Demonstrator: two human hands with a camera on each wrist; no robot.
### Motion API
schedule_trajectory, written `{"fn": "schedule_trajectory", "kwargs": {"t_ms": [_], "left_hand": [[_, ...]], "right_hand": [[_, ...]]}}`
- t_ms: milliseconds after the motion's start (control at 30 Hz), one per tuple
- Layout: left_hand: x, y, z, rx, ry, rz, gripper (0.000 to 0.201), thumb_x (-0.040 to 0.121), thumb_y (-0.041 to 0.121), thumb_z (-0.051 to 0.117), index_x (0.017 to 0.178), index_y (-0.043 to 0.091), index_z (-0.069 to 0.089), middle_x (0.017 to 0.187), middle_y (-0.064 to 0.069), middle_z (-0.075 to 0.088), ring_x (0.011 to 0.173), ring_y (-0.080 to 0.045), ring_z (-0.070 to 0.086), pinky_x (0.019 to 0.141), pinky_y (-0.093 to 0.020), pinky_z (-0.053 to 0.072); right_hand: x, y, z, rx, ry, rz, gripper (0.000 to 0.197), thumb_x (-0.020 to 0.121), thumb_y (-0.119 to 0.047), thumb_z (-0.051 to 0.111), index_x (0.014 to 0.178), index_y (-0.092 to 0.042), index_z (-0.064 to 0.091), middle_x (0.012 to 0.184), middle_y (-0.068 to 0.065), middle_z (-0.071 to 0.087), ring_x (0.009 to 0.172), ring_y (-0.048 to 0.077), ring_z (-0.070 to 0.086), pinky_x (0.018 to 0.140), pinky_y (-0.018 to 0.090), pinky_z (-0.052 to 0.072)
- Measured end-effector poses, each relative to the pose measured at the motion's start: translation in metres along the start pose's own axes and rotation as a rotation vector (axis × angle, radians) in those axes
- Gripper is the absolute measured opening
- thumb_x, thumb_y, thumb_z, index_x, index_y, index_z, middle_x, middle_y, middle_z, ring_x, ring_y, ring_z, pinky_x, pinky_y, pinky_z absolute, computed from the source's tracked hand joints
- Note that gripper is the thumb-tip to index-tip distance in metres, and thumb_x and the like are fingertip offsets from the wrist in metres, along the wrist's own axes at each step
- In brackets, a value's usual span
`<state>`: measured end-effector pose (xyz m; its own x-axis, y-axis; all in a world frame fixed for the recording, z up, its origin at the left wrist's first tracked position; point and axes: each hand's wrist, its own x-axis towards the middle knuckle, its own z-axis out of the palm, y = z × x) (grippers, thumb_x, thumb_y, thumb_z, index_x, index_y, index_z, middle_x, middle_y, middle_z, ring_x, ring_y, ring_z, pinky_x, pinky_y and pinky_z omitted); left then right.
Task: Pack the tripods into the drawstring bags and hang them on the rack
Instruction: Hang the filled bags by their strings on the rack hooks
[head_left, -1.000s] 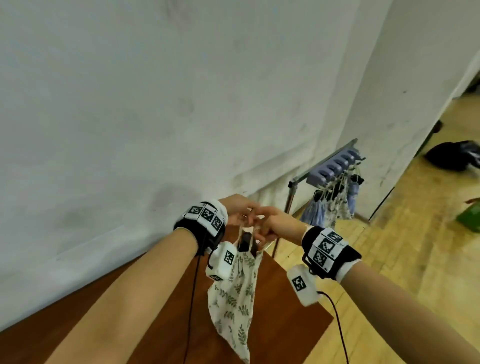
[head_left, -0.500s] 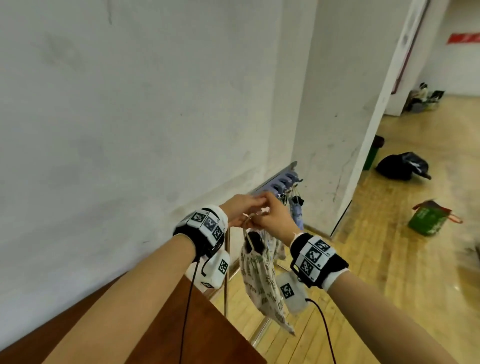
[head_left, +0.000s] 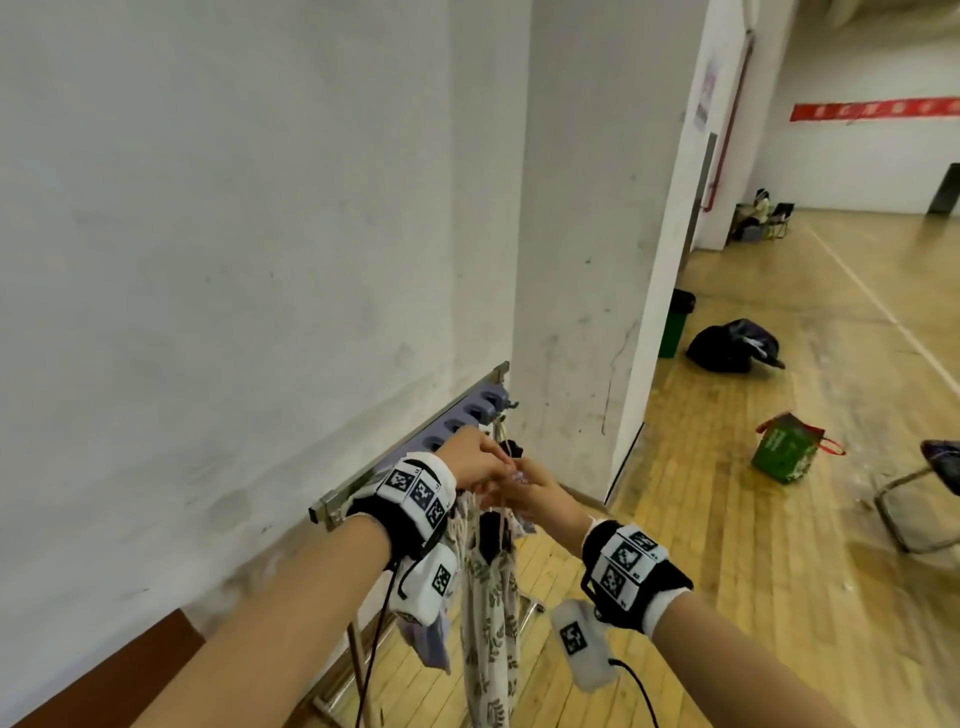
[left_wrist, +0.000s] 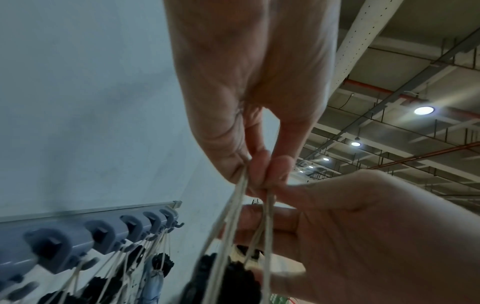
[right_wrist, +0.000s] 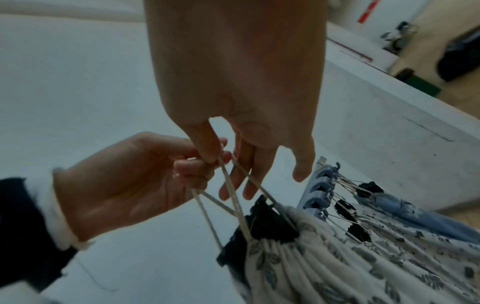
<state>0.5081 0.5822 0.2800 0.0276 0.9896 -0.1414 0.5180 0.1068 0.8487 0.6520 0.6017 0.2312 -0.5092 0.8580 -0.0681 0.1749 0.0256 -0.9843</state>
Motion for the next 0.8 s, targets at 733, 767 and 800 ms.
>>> {"fn": "schedule_trajectory", "kwargs": {"t_ms": [733,767,800], "left_hand": [[0.299,0.001,-0.016,-0.191,-0.179,-0.091,0.032,0.085,-0.02,0.046,0.109,0.0,0.052,0.082,-0.009,0.055,0.063,-0.018,0.059,0.06,-0.025,0.051],[0.309,-0.002,-0.016,-0.188,-0.179,-0.096,0.032,0.084,-0.02,0.047,0.109,0.0,0.052,0.082,-0.009,0.056,0.062,-0.017,0.06,0.059,-0.024,0.052],[0.32,-0.004,-0.015,-0.185,-0.18,-0.107,0.033,0.083,-0.021,0.048,0.109,0.0,0.051,0.083,-0.009,0.056,0.061,-0.017,0.061,0.058,-0.023,0.053]], "right_hand": [[0.249,0.035,-0.15,0.126,-0.088,0.176,0.022,0.092,-0.002,0.046,0.076,-0.003,0.06,0.069,0.008,0.057,0.065,0.018,0.055,0.078,0.03,0.045],[0.259,0.038,-0.156,0.15,-0.097,0.188,0.024,0.092,0.0,0.044,0.073,-0.003,0.058,0.066,0.007,0.051,0.059,0.017,0.05,0.07,0.028,0.045],[0.272,0.042,-0.163,0.154,-0.111,0.203,0.025,0.091,0.002,0.043,0.071,-0.006,0.054,0.065,0.006,0.045,0.054,0.014,0.044,0.06,0.025,0.042]]}}
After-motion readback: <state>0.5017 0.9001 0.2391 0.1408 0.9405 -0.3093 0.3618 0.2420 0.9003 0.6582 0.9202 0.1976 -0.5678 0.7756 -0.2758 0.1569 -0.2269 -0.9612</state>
